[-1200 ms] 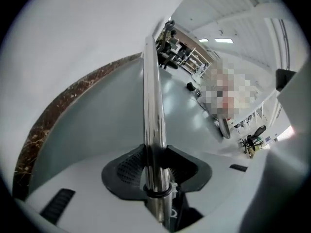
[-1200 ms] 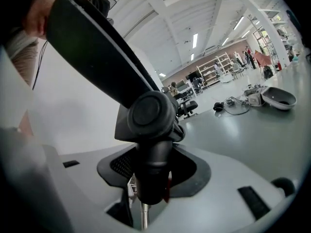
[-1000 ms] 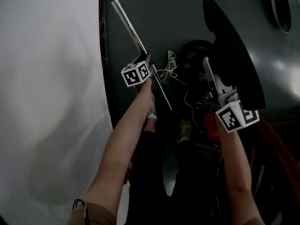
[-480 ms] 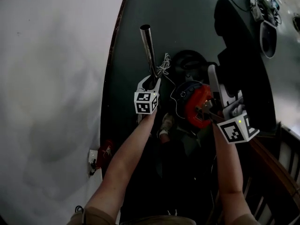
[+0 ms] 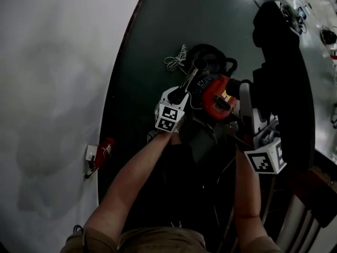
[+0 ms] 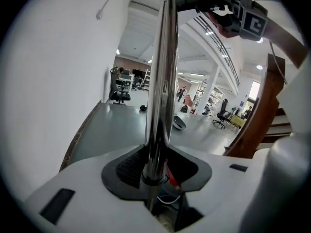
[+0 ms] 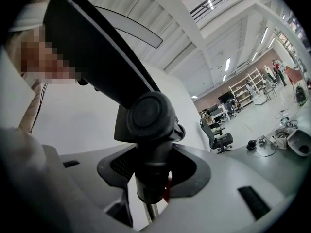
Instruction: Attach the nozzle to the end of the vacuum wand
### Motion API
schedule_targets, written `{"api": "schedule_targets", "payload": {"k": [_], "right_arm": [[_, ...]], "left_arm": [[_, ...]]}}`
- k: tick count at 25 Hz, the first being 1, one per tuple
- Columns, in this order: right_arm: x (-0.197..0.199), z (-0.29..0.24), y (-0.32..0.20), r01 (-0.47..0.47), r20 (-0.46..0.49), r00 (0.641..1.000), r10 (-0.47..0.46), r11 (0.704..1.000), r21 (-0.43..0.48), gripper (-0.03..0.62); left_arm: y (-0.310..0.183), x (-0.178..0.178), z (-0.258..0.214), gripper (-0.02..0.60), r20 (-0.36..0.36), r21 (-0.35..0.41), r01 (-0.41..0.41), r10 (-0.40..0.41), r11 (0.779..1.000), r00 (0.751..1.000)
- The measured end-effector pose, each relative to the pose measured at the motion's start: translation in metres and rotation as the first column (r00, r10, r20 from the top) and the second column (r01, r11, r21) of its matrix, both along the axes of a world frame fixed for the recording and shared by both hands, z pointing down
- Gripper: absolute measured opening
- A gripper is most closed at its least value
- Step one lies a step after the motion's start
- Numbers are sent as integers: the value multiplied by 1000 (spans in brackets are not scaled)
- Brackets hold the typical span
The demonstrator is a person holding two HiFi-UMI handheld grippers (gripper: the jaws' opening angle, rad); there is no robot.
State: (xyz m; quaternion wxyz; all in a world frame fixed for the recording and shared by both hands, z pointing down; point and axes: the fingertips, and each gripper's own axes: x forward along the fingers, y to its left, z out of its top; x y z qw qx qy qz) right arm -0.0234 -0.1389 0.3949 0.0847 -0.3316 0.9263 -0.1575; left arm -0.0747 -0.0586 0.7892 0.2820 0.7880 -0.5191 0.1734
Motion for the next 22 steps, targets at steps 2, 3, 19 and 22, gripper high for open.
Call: {"api": "schedule_targets", "payload": {"k": [2, 3, 19, 22], "right_arm": [[0, -9, 32, -5, -24, 1000, 6, 1000, 7, 184], [-1, -13, 48, -2, -31, 1000, 3, 1000, 8, 184], [38, -19, 153, -30, -221, 975, 27, 999, -11, 183], [55, -18, 159, -48, -248, 968, 42, 999, -18, 184]], "left_arm": [[27, 8, -6, 147, 11, 6, -40, 40, 999, 999], [40, 12, -9, 147, 17, 10, -56, 56, 998, 998], [126, 96, -36, 150, 116, 57, -300, 293, 952, 949], [130, 109, -38, 150, 135, 56, -332, 323, 941, 937]]}}
